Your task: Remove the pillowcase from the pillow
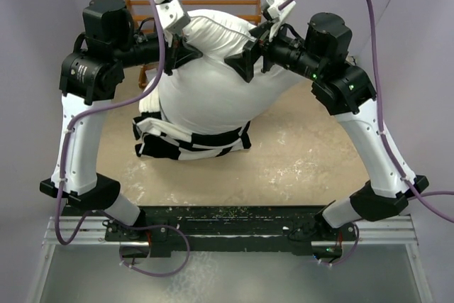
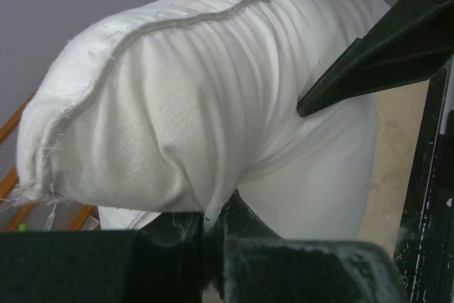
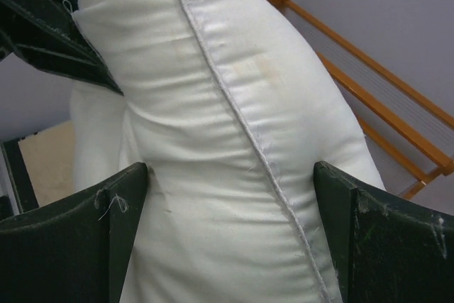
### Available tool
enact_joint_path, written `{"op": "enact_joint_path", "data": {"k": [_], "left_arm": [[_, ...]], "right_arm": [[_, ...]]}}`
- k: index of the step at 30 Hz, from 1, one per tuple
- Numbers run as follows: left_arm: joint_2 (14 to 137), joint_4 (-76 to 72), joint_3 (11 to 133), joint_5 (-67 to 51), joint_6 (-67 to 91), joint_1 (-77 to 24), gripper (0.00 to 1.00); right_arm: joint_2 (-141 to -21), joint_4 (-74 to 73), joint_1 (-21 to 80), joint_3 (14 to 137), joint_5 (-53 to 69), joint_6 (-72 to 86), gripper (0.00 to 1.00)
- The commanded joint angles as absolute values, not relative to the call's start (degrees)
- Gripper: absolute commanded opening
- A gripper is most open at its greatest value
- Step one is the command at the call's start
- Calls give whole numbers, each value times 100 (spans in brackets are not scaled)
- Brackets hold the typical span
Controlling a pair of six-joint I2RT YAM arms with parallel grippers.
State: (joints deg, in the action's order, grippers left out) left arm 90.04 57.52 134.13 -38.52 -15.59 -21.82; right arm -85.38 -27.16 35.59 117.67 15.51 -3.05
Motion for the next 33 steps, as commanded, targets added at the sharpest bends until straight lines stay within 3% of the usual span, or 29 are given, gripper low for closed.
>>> {"op": "enact_joint_path", "data": {"k": [1, 3, 4, 5, 6, 7, 8, 9, 13, 17, 20, 25, 33], "left_arm": [[8931, 5763, 13416, -3552, -1929, -2189, 0], [8945, 5710, 13414, -3519, -1888, -2196, 0], [8954, 5705, 13410, -3511, -1877, -2193, 5], [8952, 5723, 13406, -3517, -1885, -2189, 24], [8945, 5771, 13410, -3515, -1919, -2189, 58], [8924, 5838, 13374, -3458, -1976, -2188, 92], [8871, 5864, 13289, -3329, -2102, -2191, 100], [8784, 5876, 13175, -3162, -2272, -2189, 99], [8137, 6037, 12141, -2635, -3084, -1849, 99], [7747, 6371, 10933, -3802, -3630, -213, 99], [7551, 6732, 9896, -4389, -4376, 478, 99], [7230, 6097, 8265, -4028, -4937, 628, 100], [7674, 4982, 7576, -4102, -4902, 1014, 100]], "right_arm": [[-8779, -3298, 3550, 11840, 2709, -586, 99], [-8858, -3179, 3549, 11742, 2919, -491, 95], [-8886, -3085, 3545, 11708, 2898, -394, 89], [-8901, -2895, 3543, 11687, 2720, -265, 79], [-8890, -2485, 3499, 11654, 2156, -26, 63], [-8794, -2087, 3365, 11574, 1169, 270, 40], [-8661, -1737, 3058, 11377, 876, 691, 10], [-8479, -1299, 2630, 11125, 1114, 1205, 0], [-7761, 259, 1518, 10237, 2619, 2392, 0], [-7563, 269, 1393, 10190, 3212, 2155, 0], [-7324, 750, 1363, 9769, 3590, 2211, 0], [-7154, 1004, 1347, 9435, 3889, 2255, 0], [-7033, 1180, 1283, 9312, 4239, 2316, 0]]}}
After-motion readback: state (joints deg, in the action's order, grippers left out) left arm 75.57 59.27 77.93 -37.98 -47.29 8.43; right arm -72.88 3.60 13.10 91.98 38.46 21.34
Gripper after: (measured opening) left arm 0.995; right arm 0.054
